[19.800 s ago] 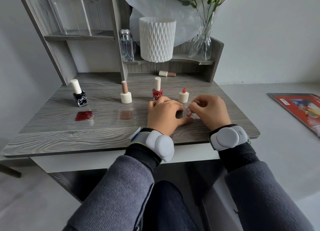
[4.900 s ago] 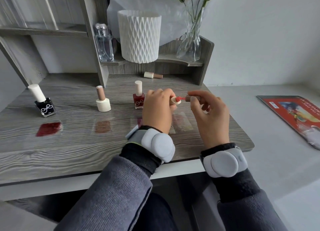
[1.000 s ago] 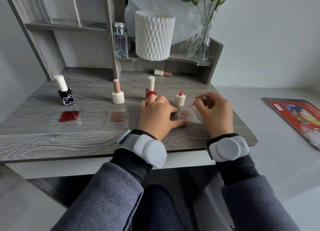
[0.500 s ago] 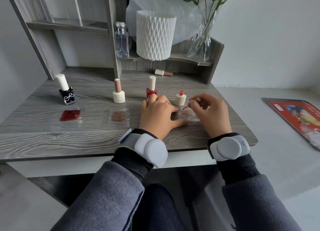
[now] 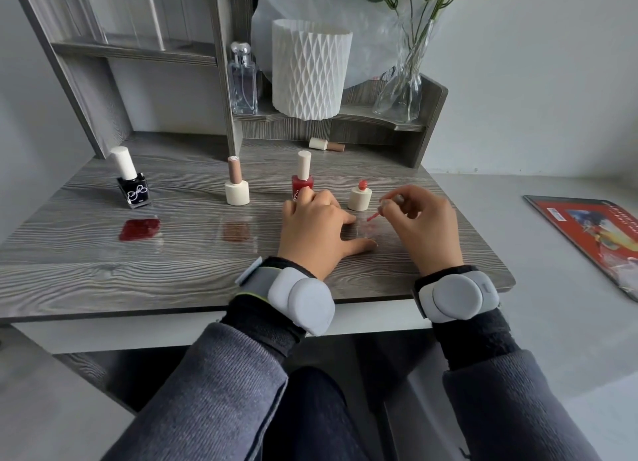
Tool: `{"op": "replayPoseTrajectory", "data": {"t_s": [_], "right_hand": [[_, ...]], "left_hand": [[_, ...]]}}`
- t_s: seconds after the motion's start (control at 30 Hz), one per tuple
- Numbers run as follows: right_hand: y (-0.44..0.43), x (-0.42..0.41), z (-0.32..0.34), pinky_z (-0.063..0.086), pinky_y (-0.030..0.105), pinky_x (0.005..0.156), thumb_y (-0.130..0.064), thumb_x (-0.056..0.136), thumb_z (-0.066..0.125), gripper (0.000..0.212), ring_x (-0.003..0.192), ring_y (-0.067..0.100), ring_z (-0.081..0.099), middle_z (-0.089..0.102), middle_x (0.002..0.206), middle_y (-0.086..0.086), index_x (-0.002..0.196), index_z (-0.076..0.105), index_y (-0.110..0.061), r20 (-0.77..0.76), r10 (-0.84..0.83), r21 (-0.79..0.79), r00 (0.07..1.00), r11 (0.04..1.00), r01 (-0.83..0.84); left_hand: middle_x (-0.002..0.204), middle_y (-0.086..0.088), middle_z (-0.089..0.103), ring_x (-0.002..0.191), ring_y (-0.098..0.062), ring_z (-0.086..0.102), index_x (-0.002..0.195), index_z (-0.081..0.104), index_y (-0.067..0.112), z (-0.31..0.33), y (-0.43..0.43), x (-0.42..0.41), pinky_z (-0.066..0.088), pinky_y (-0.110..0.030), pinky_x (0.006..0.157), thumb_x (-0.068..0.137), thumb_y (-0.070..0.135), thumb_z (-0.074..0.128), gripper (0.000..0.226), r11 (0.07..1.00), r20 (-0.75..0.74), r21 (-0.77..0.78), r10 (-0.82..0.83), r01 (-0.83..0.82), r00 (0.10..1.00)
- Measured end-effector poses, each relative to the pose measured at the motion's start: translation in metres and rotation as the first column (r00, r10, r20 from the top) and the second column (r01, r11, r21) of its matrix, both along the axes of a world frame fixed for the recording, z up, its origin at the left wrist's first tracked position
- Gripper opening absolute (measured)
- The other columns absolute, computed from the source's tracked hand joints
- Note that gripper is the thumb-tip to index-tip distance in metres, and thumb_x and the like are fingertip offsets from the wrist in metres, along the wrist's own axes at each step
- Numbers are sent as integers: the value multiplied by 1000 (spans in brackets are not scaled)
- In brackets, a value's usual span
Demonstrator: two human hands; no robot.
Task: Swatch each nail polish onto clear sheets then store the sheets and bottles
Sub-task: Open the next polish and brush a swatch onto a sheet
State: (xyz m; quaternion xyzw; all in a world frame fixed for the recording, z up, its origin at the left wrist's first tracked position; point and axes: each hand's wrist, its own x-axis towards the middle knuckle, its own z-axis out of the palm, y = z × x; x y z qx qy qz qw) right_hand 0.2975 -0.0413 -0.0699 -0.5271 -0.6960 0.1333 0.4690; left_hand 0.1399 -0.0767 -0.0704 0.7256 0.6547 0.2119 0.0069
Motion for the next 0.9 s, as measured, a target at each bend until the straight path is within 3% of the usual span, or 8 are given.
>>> {"op": "replayPoseTrajectory", "data": {"t_s": [0.27,0.37,0.47,0.57,0.77,0.9], "right_hand": [[-2,-1,-1,46,26,62,-15,81,66,7,64,10,57,66,67,-2,80,72,-16,94,35,-43,995,999,-31],[-1,0,-2,43,22,60,-14,81,64,7,64,10,55,61,63,-8,78,71,-14,103,-25,-46,994,999,30],[0,2,0,44,28,65,-13,80,60,10,68,15,55,58,62,-11,76,69,-13,-22,-120,-10,993,993,120],[-2,2,3,42,28,64,-11,82,59,10,63,10,51,59,62,-9,78,68,-9,-151,-93,33,984,995,99],[-1,-2,-1,38,16,58,-13,83,65,7,59,3,50,60,63,-6,80,71,-14,73,61,-32,995,998,-59],[0,0,-3,41,28,63,-15,83,63,8,69,15,55,59,62,-9,78,69,-15,112,-7,-46,994,999,12]], "left_hand": [[114,9,51,113,-19,35,120,63,38,0,0,0,26,-37,88,74,72,55,58,1000,-3,9,4,-4,1000],[115,9,51,113,-19,35,120,63,38,-1,0,0,27,-37,89,73,74,55,60,1000,-6,11,3,-3,1000],[115,8,51,113,-19,36,119,63,38,0,-1,0,26,-37,89,71,75,55,62,1000,-3,8,2,-2,1000],[115,9,51,114,-19,35,120,62,38,0,0,0,26,-36,88,71,76,54,63,1000,-7,-1,6,-6,1000],[114,8,51,114,-19,35,121,61,38,1,-1,0,27,-37,89,73,73,55,61,1000,-4,1,6,-6,1000],[114,8,51,114,-19,35,121,62,38,0,-2,0,27,-37,90,73,74,54,60,1000,0,6,7,-7,1000]]}}
